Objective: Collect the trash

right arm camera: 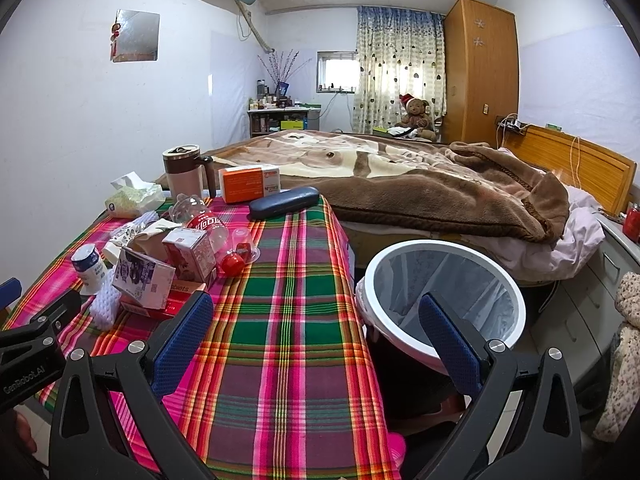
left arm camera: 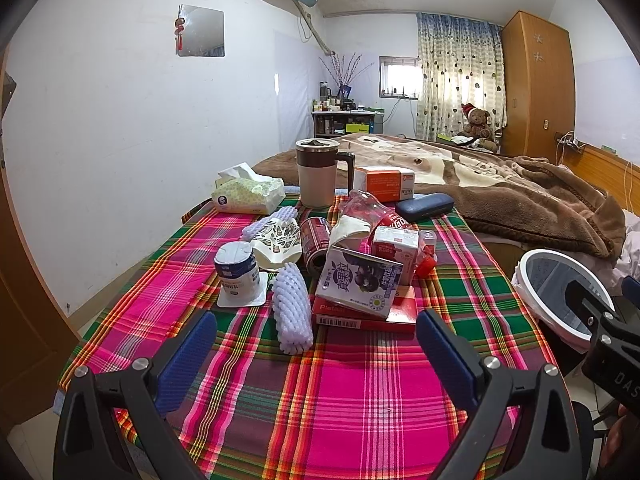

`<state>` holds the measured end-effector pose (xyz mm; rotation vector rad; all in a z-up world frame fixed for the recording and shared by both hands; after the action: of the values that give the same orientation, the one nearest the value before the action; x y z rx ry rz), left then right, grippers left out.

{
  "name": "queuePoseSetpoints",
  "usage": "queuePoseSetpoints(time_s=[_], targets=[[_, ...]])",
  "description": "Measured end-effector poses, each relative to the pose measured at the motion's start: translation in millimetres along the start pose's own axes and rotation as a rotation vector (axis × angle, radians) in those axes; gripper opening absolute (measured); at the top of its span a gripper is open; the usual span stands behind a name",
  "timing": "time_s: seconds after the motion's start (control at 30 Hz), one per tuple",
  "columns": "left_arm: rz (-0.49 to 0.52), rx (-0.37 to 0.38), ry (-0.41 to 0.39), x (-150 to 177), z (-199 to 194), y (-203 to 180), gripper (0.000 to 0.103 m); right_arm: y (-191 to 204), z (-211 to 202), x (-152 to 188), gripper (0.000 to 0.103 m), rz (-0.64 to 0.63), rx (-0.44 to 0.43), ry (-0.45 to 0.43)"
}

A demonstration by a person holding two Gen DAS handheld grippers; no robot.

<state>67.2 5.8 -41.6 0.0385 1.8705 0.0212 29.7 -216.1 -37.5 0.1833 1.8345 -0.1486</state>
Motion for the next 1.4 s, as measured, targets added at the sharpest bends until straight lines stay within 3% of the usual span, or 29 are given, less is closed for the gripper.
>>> queuePoseSetpoints(time_s=[1.03, 1.27, 1.4], targets=[[-0.014, -0.009, 0.014, 3.6, 10.1, 10.1, 0.101, -2.2, 8.2, 4.9, 0.103, 0.005, -0.005, 0.021], [-0.132, 0.103, 0.096, 26.9, 30.4, 32.4, 0.1, 12.0, 23.4, 11.1, 0.103, -0.036, -0.124, -0.012], [-0.151, 0.056, 0.152, 40.9, 48.3, 62.1, 0.096, 22.4, 43.0, 25.1, 0.103, 0.014, -0.24, 0.065]])
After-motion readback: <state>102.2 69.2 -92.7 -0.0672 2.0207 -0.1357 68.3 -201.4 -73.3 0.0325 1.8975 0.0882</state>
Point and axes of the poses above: each gripper's, at about its wrist camera, not at the fingertips, and z roughly the way its jaws point, y to its left, x to its underside, the point moved 8 cm from there along z, roughly the way its jaws point, and after that the axes turned 14 degrees about -y, right-handed, at the moved point
